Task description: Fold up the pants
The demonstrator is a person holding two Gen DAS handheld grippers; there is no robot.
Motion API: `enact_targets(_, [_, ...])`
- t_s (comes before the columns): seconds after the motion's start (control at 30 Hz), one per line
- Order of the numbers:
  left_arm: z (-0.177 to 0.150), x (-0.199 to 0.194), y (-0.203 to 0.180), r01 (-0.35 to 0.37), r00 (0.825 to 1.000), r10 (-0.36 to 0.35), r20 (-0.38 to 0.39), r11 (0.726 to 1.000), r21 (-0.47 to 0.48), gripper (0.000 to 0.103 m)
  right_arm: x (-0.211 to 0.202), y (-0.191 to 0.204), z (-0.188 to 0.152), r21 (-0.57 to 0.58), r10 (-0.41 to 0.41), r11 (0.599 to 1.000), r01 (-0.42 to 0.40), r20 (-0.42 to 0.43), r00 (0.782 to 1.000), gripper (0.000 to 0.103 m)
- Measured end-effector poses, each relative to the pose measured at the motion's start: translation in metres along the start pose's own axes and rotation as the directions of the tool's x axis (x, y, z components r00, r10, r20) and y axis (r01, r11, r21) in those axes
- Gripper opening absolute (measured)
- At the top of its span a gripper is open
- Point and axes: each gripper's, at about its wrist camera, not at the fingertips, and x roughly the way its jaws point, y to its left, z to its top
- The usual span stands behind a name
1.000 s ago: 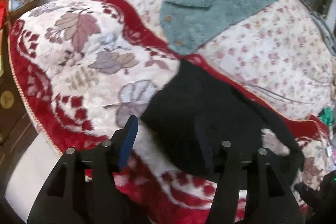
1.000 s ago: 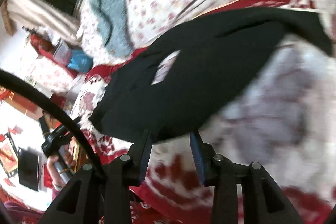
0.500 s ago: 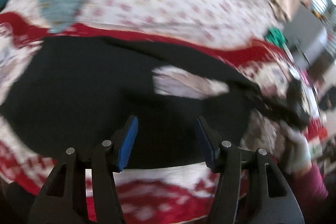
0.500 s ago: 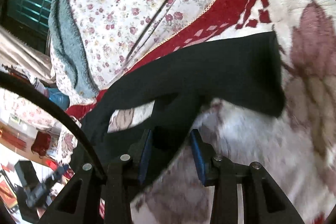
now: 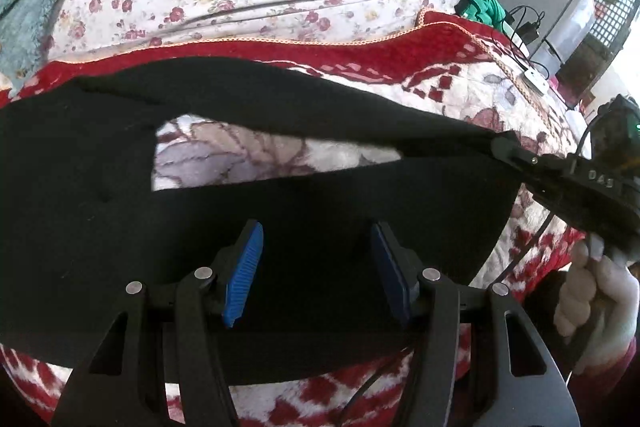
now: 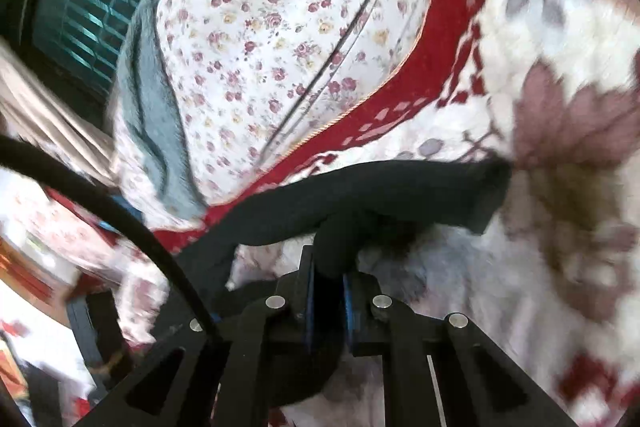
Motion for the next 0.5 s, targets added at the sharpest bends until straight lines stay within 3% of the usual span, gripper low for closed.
enact_targets(0.07, [0.004,0.003,-0.001,0.007,1.000,-0.007,-0.001,1.000,-0.018,0.055,0.006,0.008,0.006,0.005,0.019,1.000,-0.019,-0.003,1.000,0.013])
enact_targets(0.2, [0.004,0.003,0.006,-0.021,1.000,0.021,0.003,0.999,-0.033,0.055,0.035,0.030,0.033,-0.098,0.066,0.993,-0.067,-0.020,0.998,0.015])
enact_targets(0.37, [0.000,0.002,0.017,-0.039,0.999,0.039,-0.006,0.997,-0.065,0.055,0.069,0.034,0.068,-0.078,0.168,0.981,-0.175,-0.083,0.982,0.034])
enact_targets(0.5, [-0.002,0.003,0.026,-0.040,0.999,0.039,-0.016,0.995,-0.095,0.055,0.084,0.028,0.069,-0.032,0.245,0.967,-0.252,-0.141,0.959,0.045])
